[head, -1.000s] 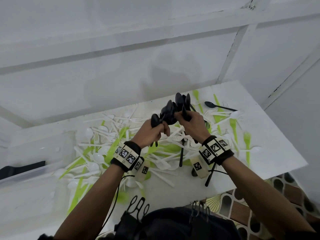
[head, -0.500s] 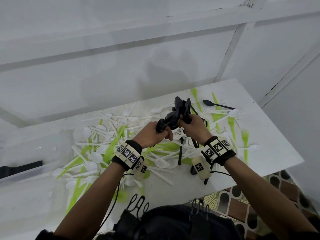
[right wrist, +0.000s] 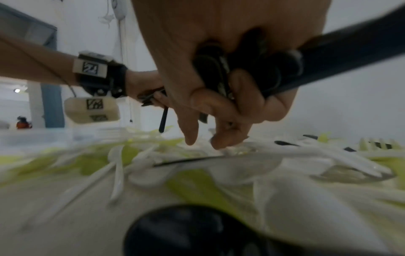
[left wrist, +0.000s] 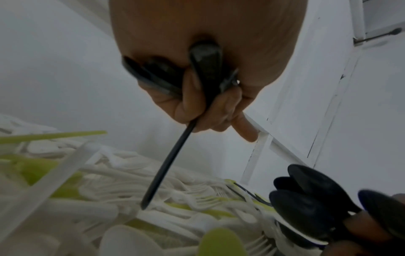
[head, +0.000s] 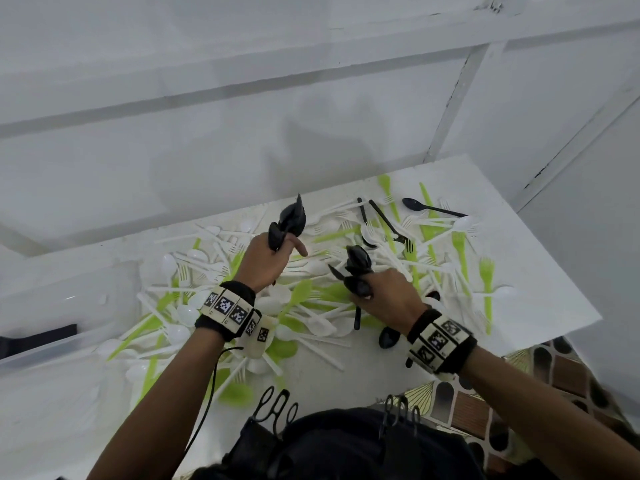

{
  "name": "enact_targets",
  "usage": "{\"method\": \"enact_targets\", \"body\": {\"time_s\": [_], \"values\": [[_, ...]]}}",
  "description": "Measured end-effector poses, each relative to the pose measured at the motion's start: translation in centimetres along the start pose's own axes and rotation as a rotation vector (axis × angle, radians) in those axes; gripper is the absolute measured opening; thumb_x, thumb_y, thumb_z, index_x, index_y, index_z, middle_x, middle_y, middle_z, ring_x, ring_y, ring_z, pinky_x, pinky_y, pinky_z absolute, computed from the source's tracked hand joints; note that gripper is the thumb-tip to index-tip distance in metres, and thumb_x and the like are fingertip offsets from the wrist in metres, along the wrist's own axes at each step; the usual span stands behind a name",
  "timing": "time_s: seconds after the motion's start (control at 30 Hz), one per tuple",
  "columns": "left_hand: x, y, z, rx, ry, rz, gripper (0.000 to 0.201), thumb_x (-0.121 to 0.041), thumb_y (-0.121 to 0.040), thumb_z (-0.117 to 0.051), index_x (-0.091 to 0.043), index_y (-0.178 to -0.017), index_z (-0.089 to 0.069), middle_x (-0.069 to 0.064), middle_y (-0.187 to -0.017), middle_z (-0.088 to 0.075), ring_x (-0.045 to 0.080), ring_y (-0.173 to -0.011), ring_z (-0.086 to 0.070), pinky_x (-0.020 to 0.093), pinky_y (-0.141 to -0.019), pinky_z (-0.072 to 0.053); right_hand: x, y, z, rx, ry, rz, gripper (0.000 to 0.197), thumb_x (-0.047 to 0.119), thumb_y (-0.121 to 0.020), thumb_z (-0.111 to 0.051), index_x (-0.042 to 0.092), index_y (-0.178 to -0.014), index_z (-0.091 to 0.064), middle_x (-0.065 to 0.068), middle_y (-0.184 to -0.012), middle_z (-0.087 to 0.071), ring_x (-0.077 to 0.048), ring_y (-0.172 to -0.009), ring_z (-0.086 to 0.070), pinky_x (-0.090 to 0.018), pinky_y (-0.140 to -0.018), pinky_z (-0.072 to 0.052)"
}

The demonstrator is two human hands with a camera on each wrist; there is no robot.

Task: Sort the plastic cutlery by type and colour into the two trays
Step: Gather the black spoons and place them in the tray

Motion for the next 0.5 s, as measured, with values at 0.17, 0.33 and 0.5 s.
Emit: {"method": "enact_targets", "body": {"time_s": [0.17,0.33,0.5], "values": [[0.5,0.6,-1.6,0.083,0.024,0.036,0.037,-0.014,-0.099,-0.047,-0.025,-0.08,-0.077,-0.01,-0.043,-0.037,0.013,-0.041,-0.035,0.035,-0.048,-0.039,0.2,0.5,-3.0,0.093,0.162,-0.085,0.031,0.04,-0.095,-0.059,0.012,-0.108,-0.065,-0.014,-0.095,-0.066,-0.037,-0.088,-0.064,-0.034,-0.06,-0.038],[0.1,1.1,-3.3,0.153,0.02,0.044,0.033,-0.012,-0.1,-0.049,-0.018,-0.083,-0.077,-0.009,-0.041,-0.04,0.008,-0.037,-0.035,0.029,-0.045,-0.034,0.6,0.8,-3.2,0.079,0.095,-0.189,0.023,0.023,-0.083,-0.062,0.008,-0.101,-0.06,-0.017,-0.093,-0.064,-0.04,-0.086,-0.061,-0.033,-0.06,-0.034],[0.4,0.8,-4.2,0.144,0.002,0.046,0.031,-0.01,-0.097,-0.052,-0.018,-0.08,-0.077,-0.014,-0.042,-0.048,0.005,-0.037,-0.039,0.023,-0.046,-0.029,1.5,0.6,-2.2,0.042,0.07,-0.228,0.023,0.021,-0.083,-0.06,0.007,-0.102,-0.058,-0.018,-0.094,-0.064,-0.04,-0.086,-0.06,-0.034,-0.06,-0.034]]}}
Point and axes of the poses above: each hand's wrist, its own y-axis away from the middle knuckle, its own z-axis out of the back of the hand, x = y × z, the point moved 8 cm from there along -y, towards the middle knuckle
